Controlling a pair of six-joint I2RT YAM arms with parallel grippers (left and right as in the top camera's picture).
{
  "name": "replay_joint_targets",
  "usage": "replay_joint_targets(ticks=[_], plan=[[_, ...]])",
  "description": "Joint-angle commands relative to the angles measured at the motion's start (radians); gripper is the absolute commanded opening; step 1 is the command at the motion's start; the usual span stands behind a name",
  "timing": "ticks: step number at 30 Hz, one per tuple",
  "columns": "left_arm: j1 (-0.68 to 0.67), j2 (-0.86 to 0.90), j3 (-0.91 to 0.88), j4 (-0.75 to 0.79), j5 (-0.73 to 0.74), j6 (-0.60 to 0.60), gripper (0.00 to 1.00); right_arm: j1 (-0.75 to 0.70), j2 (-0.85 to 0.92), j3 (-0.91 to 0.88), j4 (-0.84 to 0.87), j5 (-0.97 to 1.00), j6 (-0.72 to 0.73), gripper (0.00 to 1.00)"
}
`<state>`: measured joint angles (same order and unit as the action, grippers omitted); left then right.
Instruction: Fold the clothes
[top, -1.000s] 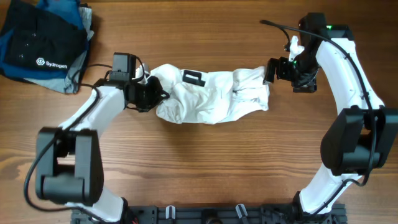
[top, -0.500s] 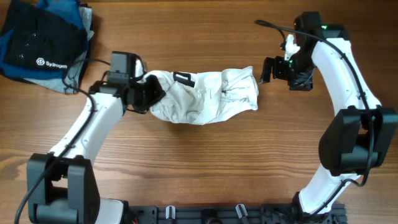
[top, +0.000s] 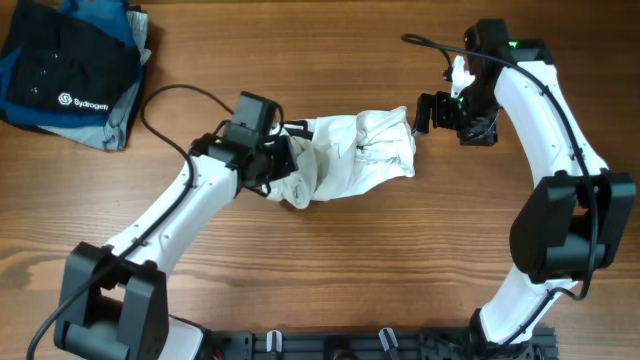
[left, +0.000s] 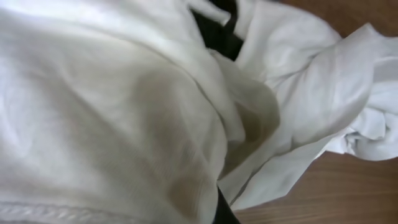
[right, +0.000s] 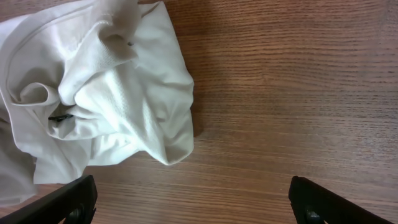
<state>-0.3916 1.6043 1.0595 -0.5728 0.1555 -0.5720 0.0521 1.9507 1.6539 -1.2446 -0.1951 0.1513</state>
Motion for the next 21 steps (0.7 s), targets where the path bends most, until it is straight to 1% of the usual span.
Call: replay_joint_targets(ticks=[1, 10, 21], plan=[[-0.035, -0.019, 0.08, 0.006, -0.102, -0.011, 0.04, 0.018, -0.013, 0.016, 0.002, -0.015, -0.02, 1.0], [-0.039, -0.019, 0.185, 0.007, -0.128, -0.011, 0.04, 0.055, -0.013, 0.016, 0.002, -0.015, -0.021, 1.0], [-0.05, -0.018, 0.187, 0.0, -0.131, 0.037, 0.04, 0.069, -0.013, 0.016, 0.001, -0.012, -0.02, 1.0]])
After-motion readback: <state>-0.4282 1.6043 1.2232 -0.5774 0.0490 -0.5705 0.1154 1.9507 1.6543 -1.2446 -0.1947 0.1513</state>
